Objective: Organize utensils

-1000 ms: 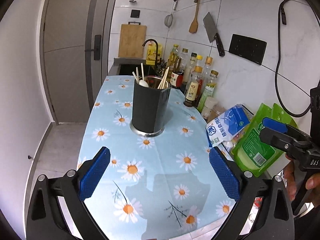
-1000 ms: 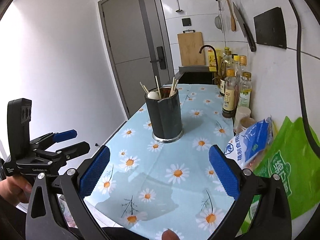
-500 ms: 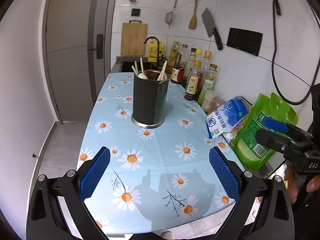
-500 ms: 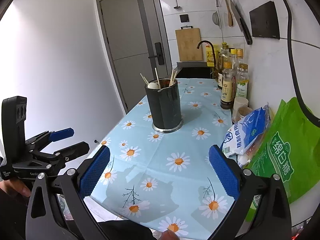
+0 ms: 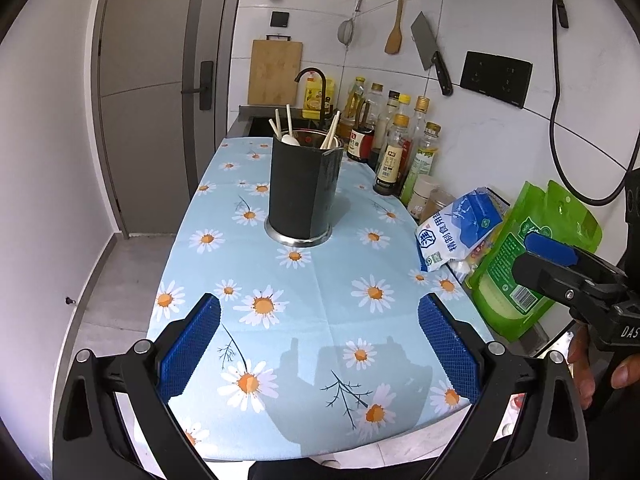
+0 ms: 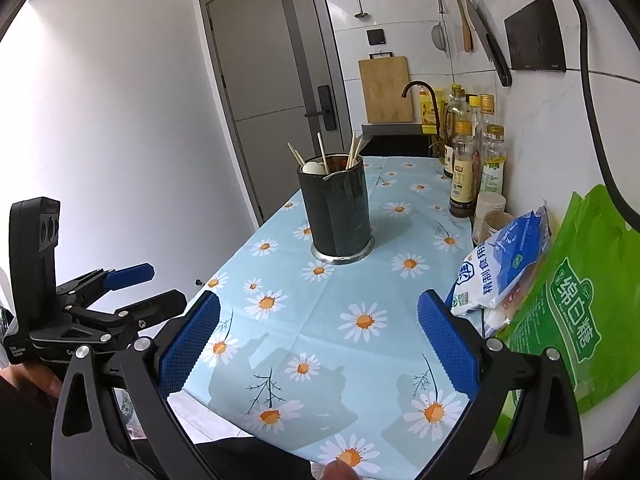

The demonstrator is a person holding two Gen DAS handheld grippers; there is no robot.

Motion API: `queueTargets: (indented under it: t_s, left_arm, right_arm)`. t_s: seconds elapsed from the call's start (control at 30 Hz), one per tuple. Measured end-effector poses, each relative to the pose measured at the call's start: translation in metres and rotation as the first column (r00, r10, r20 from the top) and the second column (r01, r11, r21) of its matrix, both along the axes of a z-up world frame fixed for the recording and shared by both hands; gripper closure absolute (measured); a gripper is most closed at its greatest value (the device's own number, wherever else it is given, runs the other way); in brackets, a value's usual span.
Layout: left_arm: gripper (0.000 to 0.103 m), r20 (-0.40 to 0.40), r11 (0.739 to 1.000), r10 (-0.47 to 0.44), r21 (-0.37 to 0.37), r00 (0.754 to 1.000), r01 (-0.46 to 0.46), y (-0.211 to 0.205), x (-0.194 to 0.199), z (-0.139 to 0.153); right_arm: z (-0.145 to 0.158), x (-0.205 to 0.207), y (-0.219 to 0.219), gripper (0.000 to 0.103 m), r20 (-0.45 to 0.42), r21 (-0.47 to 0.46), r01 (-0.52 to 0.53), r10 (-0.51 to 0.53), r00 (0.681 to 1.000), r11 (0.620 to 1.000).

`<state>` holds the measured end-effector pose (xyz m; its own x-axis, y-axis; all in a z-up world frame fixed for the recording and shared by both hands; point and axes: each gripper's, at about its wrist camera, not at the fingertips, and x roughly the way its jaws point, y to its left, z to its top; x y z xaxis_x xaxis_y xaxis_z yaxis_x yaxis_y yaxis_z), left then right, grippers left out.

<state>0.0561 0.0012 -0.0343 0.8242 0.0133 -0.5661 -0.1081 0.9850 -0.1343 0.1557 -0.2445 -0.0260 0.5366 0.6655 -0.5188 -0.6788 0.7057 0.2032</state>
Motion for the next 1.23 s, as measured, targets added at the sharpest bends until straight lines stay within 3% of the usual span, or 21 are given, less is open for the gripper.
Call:
queueTargets:
  t_s: [1.23]
  left_arm:
    - [0.007, -0.025, 1.0, 0.004, -0.03, 1.0, -0.005, 0.0035, 0.0006, -0.0077]
  right_arm:
    - [-0.0028, -0.0051, 0.0019, 0.005, -0.015, -0.003, 0.02, -0.02, 1.0, 1.0]
